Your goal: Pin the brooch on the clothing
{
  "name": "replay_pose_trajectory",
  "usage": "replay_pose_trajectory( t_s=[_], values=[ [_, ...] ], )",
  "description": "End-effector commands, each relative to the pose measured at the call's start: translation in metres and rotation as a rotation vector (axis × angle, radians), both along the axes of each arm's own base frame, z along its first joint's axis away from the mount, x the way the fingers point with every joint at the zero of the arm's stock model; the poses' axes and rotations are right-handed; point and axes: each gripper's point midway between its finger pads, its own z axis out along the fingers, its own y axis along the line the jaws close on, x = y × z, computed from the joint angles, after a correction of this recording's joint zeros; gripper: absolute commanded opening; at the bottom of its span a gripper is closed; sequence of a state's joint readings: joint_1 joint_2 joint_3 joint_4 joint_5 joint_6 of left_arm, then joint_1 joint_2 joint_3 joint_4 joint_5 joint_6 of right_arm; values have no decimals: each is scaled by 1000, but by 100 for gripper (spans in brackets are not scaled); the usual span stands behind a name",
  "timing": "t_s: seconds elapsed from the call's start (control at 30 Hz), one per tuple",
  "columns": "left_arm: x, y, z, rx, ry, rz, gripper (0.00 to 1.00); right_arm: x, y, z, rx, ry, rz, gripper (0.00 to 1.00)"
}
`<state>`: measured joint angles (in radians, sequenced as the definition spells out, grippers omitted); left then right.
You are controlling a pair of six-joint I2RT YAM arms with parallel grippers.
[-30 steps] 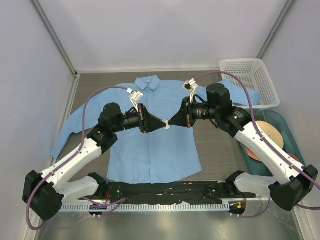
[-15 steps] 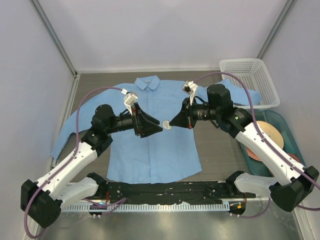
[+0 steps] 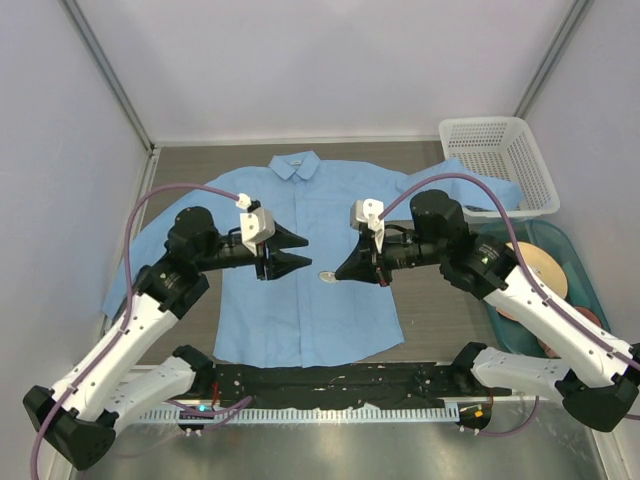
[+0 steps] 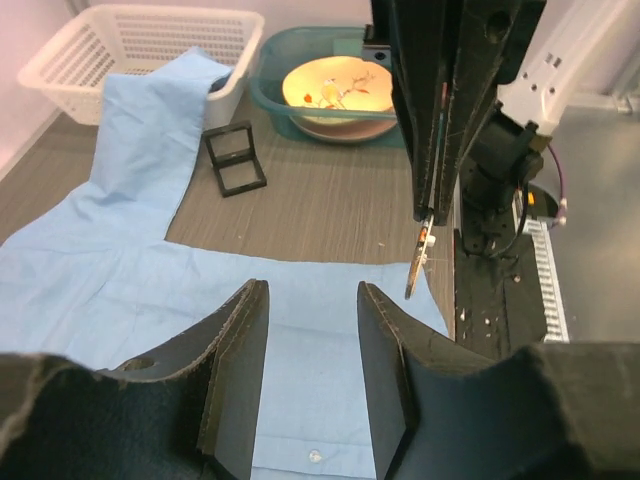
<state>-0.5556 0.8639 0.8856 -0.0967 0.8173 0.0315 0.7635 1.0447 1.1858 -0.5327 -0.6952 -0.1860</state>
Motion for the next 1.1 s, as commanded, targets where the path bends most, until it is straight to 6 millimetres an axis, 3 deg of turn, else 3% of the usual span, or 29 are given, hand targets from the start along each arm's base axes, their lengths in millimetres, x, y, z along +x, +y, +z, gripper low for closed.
replay_pose_trajectory(
  t_s=[0.0,0.33,0.7,0.93,0.97,1.03,1.07],
  values=[
    [-16,-8,6,50,-130,-109,44,1,0,21,18,-167,14,1],
    [-40,-14,-9,99,-132,-220,45,-5,5,18,10,-194,38,1],
    [-39,-24,-15,128,-114,-192,37,-8,10,21,19,-191,54,1],
    [-41,-26,-14,106,-42,-175,23,-8,13,21,22,-183,55,1],
    [-42,-26,-14,103,-33,-176,19,-8,13,21,25,-182,52,1],
    [-39,-26,-16,99,46,-133,3,-2,15,26,38,-180,15,1],
    [-37,-25,-16,94,72,-109,0,3,15,28,44,-180,-13,6]
  ],
)
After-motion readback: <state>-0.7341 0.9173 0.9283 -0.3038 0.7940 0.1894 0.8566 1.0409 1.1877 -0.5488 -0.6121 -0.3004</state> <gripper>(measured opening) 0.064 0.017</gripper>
